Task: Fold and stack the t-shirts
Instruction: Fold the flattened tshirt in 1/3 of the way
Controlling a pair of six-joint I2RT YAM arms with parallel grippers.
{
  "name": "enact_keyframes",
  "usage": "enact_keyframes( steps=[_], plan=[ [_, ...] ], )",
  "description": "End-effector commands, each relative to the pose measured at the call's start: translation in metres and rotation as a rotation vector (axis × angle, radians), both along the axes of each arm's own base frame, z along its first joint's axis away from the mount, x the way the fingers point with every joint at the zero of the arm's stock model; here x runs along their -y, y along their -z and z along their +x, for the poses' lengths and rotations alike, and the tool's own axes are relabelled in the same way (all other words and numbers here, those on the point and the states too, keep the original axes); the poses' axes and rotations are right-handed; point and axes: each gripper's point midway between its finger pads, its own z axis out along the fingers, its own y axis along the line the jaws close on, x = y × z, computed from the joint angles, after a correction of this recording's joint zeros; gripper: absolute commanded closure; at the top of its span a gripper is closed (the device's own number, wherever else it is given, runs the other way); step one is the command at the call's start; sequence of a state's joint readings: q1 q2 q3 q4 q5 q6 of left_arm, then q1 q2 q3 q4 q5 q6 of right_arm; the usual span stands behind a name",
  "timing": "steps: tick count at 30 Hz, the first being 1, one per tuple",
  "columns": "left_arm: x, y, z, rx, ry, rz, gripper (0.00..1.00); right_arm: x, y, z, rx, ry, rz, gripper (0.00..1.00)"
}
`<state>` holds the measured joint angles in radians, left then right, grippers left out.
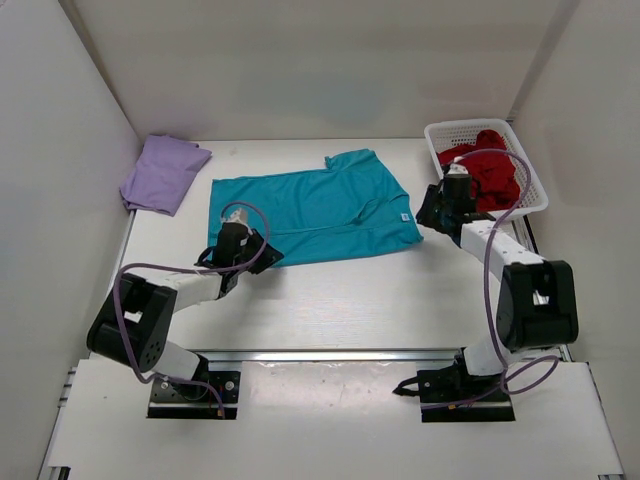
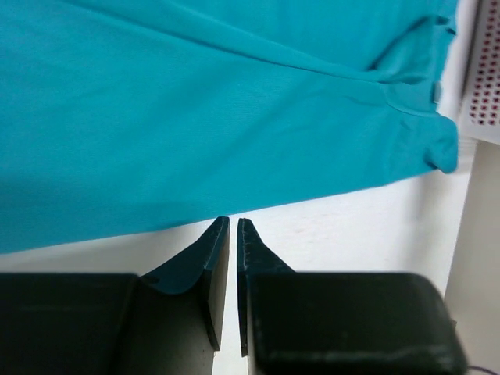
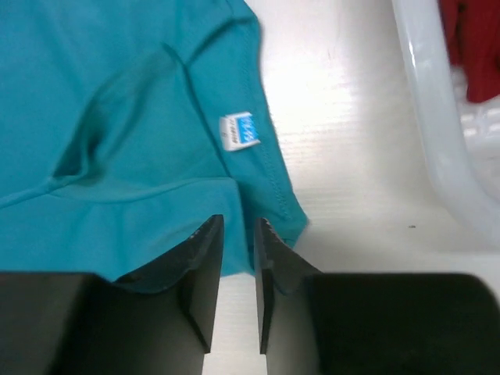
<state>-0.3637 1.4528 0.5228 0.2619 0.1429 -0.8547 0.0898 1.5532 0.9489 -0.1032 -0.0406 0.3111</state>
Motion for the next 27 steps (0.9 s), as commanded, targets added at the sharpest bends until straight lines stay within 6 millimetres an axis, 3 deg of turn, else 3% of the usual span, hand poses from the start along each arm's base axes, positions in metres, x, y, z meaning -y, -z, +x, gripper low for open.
enact_keyframes(
  steps=[1,4,8,10,12,17,22,27],
  plan=[
    [0.021,-0.018,0.015,0.049,0.036,-0.013,0.8,-0.004,-0.01,0.0,0.05,-0.008,0.002,0.82],
    [0.034,-0.01,0.019,0.024,0.054,-0.023,0.8,-0.021,0.007,-0.004,-0.007,-0.063,0.061,0.95],
    [0.041,0.005,0.02,-0.013,0.064,-0.036,0.81,-0.046,0.027,-0.014,-0.054,-0.138,0.116,0.97],
    [0.042,0.007,0.02,-0.011,0.074,-0.034,0.81,-0.044,0.038,-0.02,-0.078,-0.12,0.108,0.98],
    [0.037,0.013,0.019,-0.027,0.059,-0.027,0.82,-0.029,0.048,-0.019,-0.095,-0.07,0.106,1.0],
    [0.002,0.04,0.007,-0.102,-0.004,-0.023,0.82,0.008,0.071,-0.022,-0.155,0.057,0.079,1.0],
    [-0.019,0.046,-0.008,-0.133,-0.043,-0.061,0.83,0.002,0.092,-0.056,-0.241,0.058,0.112,1.0],
    [-0.007,0.045,-0.038,-0.15,0.024,-0.052,0.82,-0.005,0.094,-0.1,-0.272,0.046,0.129,1.0]
  ],
)
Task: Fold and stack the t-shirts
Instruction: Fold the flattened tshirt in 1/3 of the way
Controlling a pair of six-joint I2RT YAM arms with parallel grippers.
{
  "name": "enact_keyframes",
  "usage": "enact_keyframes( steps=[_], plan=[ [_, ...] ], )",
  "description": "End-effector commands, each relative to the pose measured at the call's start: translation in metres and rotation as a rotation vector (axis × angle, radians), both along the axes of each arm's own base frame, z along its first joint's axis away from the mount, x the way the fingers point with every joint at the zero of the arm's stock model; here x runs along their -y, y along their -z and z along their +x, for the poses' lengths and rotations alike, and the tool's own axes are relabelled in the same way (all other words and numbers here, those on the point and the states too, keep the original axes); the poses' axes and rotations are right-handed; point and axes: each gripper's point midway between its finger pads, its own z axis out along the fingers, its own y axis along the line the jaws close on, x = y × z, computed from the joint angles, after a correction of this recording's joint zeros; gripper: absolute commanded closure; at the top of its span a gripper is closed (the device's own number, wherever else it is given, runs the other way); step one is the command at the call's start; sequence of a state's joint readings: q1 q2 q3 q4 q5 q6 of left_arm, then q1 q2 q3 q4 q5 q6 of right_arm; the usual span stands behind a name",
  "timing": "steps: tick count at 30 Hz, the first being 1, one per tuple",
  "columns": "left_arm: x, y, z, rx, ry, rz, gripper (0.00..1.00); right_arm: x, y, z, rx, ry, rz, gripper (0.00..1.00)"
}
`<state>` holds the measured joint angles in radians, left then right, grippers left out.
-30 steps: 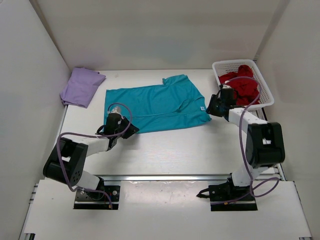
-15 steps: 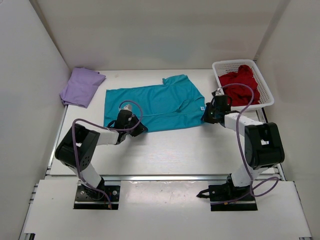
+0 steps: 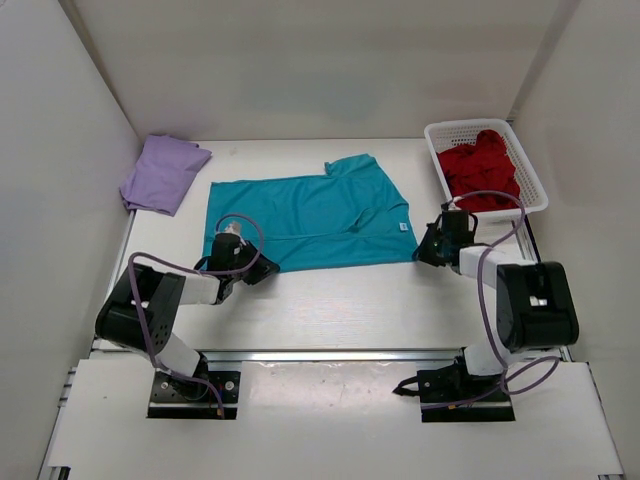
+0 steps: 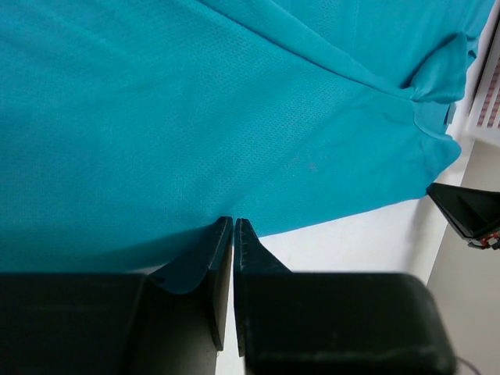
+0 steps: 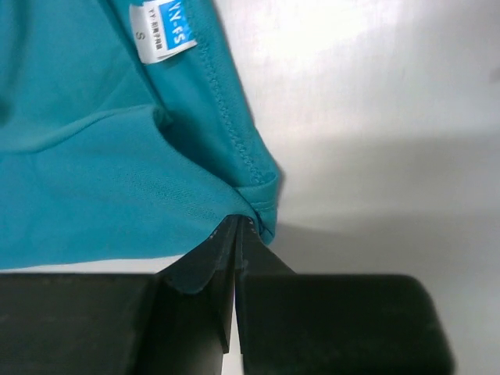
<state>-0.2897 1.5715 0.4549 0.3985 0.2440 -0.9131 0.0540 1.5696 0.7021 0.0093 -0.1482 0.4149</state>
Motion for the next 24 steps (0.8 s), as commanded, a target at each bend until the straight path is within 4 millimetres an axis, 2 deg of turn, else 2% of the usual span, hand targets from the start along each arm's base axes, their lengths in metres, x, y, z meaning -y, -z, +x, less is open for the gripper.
enact_keyframes(
  steps=[1,4,7,9,10,11,12,13,14,15,16,17,19,20,24],
  plan=[
    [0.005,0.011,-0.035,-0.063,0.061,0.026,0.82,0.0,0.02,-0.047,-0.109,0.011,-0.009,1.0],
    [0.01,0.01,-0.052,-0.077,0.098,0.025,0.82,0.002,0.003,-0.059,-0.06,0.016,-0.027,1.0],
    [0.007,-0.006,-0.054,-0.026,0.084,0.001,0.81,0.002,-0.037,-0.049,0.052,0.017,-0.048,0.86],
    [0.006,-0.02,-0.048,0.011,0.078,-0.003,0.79,-0.012,-0.064,-0.035,0.109,-0.035,-0.039,0.79],
    [0.008,-0.03,-0.046,0.042,0.091,0.003,0.79,-0.023,-0.064,-0.035,0.102,-0.072,-0.044,0.77],
    [0.004,-0.032,-0.043,0.056,0.083,0.023,0.78,-0.042,-0.08,-0.027,0.138,-0.132,-0.05,0.75],
    [0.004,-0.04,-0.04,0.08,0.079,0.03,0.76,-0.049,-0.084,-0.017,0.155,-0.152,-0.056,0.75],
    [0.001,-0.046,-0.035,0.105,0.069,0.04,0.76,-0.07,-0.083,-0.013,0.165,-0.214,-0.035,0.78],
    [0.002,-0.05,-0.034,0.121,0.074,0.044,0.75,-0.079,-0.084,-0.009,0.171,-0.248,-0.007,0.8],
    [0.002,-0.054,-0.033,0.129,0.077,0.036,0.75,-0.093,-0.082,-0.003,0.169,-0.287,0.029,0.9],
    [0.0,-0.055,-0.032,0.133,0.079,0.036,0.76,-0.103,-0.069,-0.003,0.14,-0.322,0.041,0.94],
    [-0.002,-0.055,-0.031,0.13,0.078,0.033,0.75,-0.113,-0.072,0.003,0.15,-0.332,0.054,1.0],
    [-0.007,-0.056,-0.029,0.13,0.069,0.022,0.75,-0.123,-0.062,0.015,0.134,-0.355,0.026,1.0],
    [-0.009,-0.052,-0.032,0.119,0.068,0.02,0.76,-0.129,-0.055,0.018,0.121,-0.374,0.033,1.0],
    [-0.011,-0.056,-0.028,0.13,0.058,-0.009,0.75,-0.151,-0.042,0.023,0.088,-0.414,0.061,1.0]
  ],
)
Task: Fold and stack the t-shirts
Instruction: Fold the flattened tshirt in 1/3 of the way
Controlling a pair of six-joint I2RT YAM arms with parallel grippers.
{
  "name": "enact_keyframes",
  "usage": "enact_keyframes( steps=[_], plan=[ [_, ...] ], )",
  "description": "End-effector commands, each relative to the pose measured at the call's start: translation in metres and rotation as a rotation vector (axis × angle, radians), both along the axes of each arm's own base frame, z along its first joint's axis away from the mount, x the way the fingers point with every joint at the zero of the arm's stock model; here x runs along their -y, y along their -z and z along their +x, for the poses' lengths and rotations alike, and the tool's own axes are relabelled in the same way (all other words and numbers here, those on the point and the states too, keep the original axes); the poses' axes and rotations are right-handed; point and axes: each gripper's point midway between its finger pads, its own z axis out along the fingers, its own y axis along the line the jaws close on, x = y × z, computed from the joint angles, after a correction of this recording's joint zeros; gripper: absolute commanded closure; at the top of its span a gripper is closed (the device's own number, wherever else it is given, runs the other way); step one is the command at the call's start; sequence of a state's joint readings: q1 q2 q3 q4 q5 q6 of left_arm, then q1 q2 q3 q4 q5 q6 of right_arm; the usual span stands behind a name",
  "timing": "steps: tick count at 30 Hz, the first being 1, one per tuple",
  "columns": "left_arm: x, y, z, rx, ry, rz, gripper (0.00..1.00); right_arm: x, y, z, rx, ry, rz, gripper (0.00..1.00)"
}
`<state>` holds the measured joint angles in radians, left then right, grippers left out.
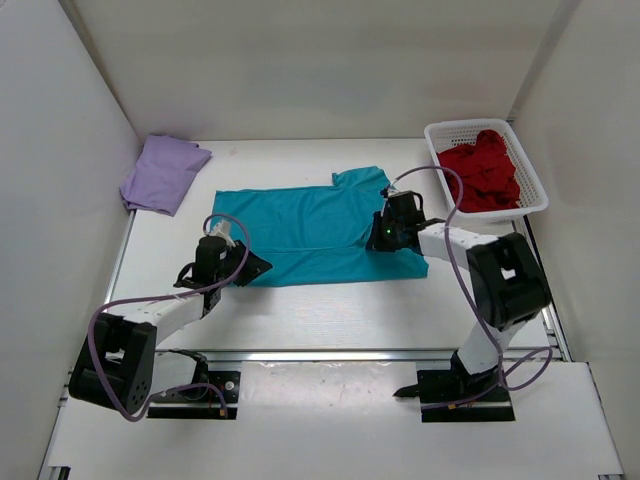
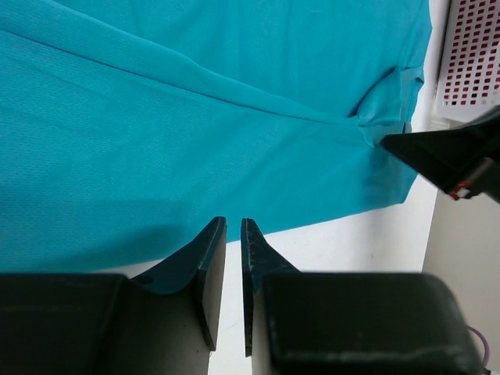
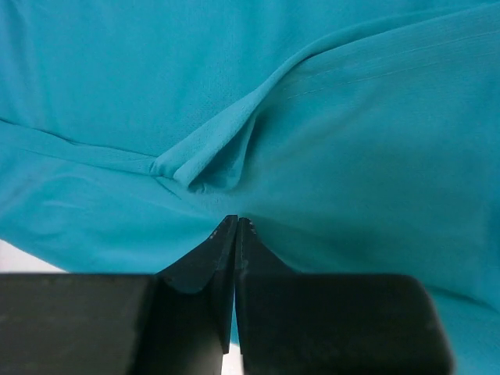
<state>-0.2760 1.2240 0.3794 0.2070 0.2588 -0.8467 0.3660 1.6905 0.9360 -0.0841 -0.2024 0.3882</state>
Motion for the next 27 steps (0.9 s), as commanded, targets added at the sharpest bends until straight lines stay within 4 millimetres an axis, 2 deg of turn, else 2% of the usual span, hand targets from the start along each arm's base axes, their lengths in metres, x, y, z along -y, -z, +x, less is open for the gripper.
enact_keyframes(
  steps=[1,4,6,11,12,14,17,19,21,22,23,24,25,27],
  plan=[
    [0.001,-0.005,0.0,0.018,0.024,-0.015,0.75,-0.024,-0.012,0.019,0.058,-0.056,0.054,1.0],
    [0.001,-0.004,0.0,0.015,0.022,-0.013,0.76,-0.032,0.0,0.022,0.028,-0.066,0.046,1.0],
    [0.005,-0.006,0.001,0.028,0.029,-0.019,0.75,-0.041,-0.004,0.024,0.041,-0.075,0.069,1.0],
    [-0.002,-0.004,0.002,0.03,0.008,-0.001,0.76,-0.05,-0.013,0.063,0.12,-0.044,0.07,1.0],
    [-0.008,-0.004,0.005,0.031,-0.013,0.003,0.76,-0.049,-0.006,0.067,0.11,-0.038,0.062,1.0],
    [-0.018,-0.002,0.007,0.03,-0.05,0.008,0.76,-0.049,-0.014,0.089,0.142,-0.011,0.067,0.99],
    [-0.023,-0.004,0.008,0.037,-0.074,0.022,0.75,-0.051,-0.029,0.098,0.171,-0.023,0.103,0.99],
    [-0.024,0.002,0.004,0.023,-0.07,0.053,0.75,-0.051,-0.039,0.087,0.185,-0.035,0.094,0.99],
    [-0.016,-0.001,0.004,0.034,-0.048,0.073,0.75,-0.034,-0.049,0.062,0.216,-0.008,0.046,0.98],
    [-0.01,-0.001,0.003,0.036,-0.025,0.083,0.75,-0.032,-0.07,0.057,0.271,0.0,0.068,0.97],
    [-0.009,0.002,0.003,0.034,-0.019,0.105,0.75,-0.025,-0.052,0.037,0.235,0.013,0.054,0.96],
    [-0.002,0.003,0.004,0.026,-0.002,0.112,0.76,-0.024,-0.048,0.017,0.226,0.004,0.074,0.95],
    [0.001,0.009,0.005,0.009,0.014,0.133,0.75,-0.023,-0.056,0.012,0.245,0.006,0.098,0.95],
    [0.007,0.017,0.008,-0.012,0.023,0.149,0.77,-0.018,-0.031,-0.011,0.187,-0.014,0.078,0.95]
  ],
)
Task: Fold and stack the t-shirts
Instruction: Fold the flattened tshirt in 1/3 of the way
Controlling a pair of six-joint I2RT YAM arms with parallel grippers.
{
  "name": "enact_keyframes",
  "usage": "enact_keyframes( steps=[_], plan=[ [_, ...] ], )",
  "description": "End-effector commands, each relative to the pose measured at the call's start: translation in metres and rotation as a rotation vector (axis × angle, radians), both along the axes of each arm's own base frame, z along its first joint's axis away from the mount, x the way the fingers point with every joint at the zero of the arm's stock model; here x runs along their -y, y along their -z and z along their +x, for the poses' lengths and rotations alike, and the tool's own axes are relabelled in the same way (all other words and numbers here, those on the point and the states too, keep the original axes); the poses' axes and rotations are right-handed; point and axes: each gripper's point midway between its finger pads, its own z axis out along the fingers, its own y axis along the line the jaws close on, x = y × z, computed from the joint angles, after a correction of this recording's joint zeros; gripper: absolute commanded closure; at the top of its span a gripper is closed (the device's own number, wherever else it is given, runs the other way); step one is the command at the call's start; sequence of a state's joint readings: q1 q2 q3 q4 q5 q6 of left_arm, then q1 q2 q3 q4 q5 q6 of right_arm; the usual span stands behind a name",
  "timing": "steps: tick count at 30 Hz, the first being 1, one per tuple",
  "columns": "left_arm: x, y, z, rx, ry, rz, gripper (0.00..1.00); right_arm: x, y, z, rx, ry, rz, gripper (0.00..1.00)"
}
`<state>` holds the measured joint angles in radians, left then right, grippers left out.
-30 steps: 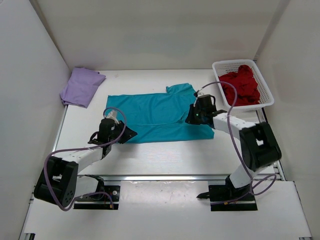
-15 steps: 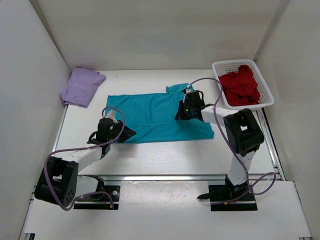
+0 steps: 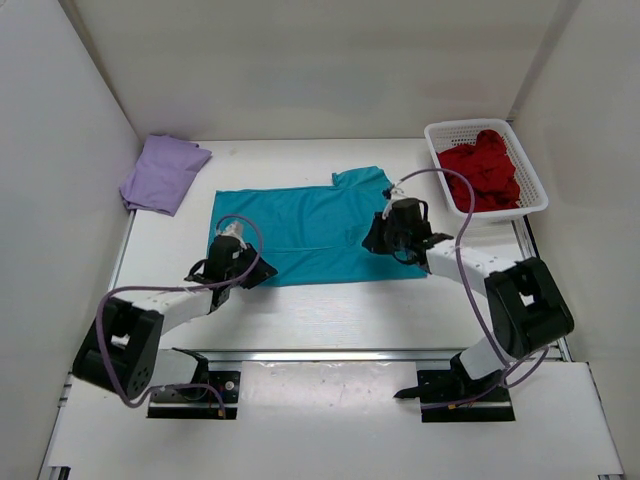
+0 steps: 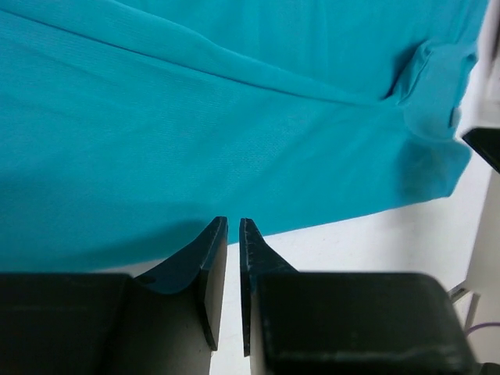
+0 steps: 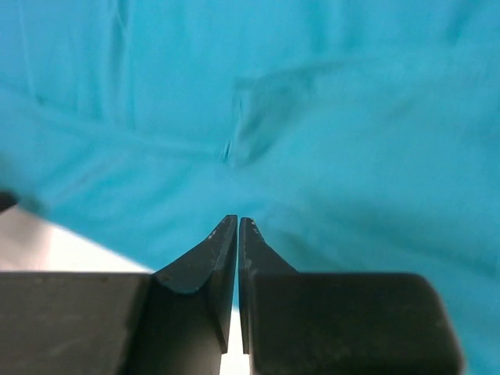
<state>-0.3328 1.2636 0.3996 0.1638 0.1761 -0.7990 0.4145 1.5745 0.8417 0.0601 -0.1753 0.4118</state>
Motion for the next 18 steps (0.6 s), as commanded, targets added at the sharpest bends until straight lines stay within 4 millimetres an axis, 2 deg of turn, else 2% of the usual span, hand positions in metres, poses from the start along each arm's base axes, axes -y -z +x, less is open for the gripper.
enact_keyframes(
  steps=[1,2,4,5,6,8,10,11,13,15,17,18],
  plan=[
    [0.007,0.008,0.011,-0.016,0.016,0.038,0.78,0.004,0.013,-0.016,0.006,0.005,-0.008,0.96],
    [0.009,0.008,0.014,-0.016,0.007,0.009,0.78,0.008,0.021,-0.02,-0.016,0.009,-0.016,0.97],
    [0.005,0.023,0.006,-0.079,0.0,-0.023,0.79,0.018,0.045,-0.034,-0.092,0.016,-0.036,1.0],
    [0.002,0.026,0.005,-0.089,-0.008,-0.027,0.79,0.02,0.048,-0.036,-0.098,0.014,-0.033,0.99],
    [-0.002,0.033,-0.004,-0.117,-0.005,-0.016,0.8,0.025,0.058,-0.044,-0.128,0.02,-0.048,1.0],
    [-0.012,0.042,-0.019,-0.151,-0.017,-0.013,0.79,0.028,0.065,-0.056,-0.152,0.02,-0.077,1.0],
    [-0.02,0.049,-0.037,-0.179,-0.016,-0.004,0.79,0.034,0.077,-0.08,-0.2,0.015,-0.101,1.0],
    [-0.025,0.057,-0.054,-0.209,-0.01,0.001,0.79,0.032,0.076,-0.091,-0.207,0.003,-0.091,1.0],
    [-0.03,0.061,-0.07,-0.221,-0.005,0.004,0.79,0.032,0.081,-0.114,-0.246,-0.01,-0.086,1.0],
    [-0.032,0.063,-0.084,-0.236,-0.009,0.008,0.78,0.031,0.075,-0.122,-0.236,-0.015,-0.075,1.0],
    [-0.029,0.051,-0.083,-0.174,-0.005,0.003,0.76,0.028,0.062,-0.127,-0.238,-0.036,-0.047,0.99],
    [-0.029,0.047,-0.08,-0.163,-0.005,0.001,0.75,0.024,0.049,-0.118,-0.204,-0.038,-0.034,0.92]
  ],
)
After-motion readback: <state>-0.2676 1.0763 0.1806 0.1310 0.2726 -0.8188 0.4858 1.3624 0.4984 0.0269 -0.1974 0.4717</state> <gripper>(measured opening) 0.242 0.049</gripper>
